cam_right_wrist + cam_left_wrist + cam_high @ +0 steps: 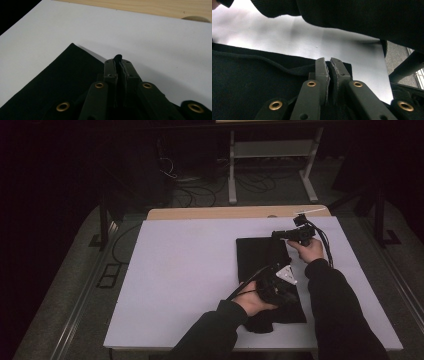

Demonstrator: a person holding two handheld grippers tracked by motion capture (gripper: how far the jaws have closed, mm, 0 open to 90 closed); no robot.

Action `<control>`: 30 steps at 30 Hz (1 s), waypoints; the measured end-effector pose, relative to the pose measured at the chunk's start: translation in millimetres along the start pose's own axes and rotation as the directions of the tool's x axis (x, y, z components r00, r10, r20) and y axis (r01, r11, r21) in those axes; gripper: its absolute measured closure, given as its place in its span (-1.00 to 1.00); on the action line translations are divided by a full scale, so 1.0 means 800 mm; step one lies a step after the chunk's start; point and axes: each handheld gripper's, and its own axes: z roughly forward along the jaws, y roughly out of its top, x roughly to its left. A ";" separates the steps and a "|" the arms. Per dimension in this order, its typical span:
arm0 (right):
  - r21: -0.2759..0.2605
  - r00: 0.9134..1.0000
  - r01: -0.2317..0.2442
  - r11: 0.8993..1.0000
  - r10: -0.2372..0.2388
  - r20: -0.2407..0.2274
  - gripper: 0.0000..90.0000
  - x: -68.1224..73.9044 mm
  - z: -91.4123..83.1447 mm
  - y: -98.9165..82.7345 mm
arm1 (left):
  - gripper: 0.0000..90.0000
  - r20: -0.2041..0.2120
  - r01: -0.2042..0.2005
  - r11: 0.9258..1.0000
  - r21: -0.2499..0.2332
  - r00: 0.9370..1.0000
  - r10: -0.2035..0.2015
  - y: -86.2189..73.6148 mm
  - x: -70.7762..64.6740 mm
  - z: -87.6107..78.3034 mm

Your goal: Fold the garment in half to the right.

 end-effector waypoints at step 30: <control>-0.067 0.992 -0.040 0.997 0.048 0.119 -0.40 -0.022 -0.078 -0.031 | 0.89 0.032 -0.017 0.999 0.034 0.999 0.016 0.022 -0.014 0.040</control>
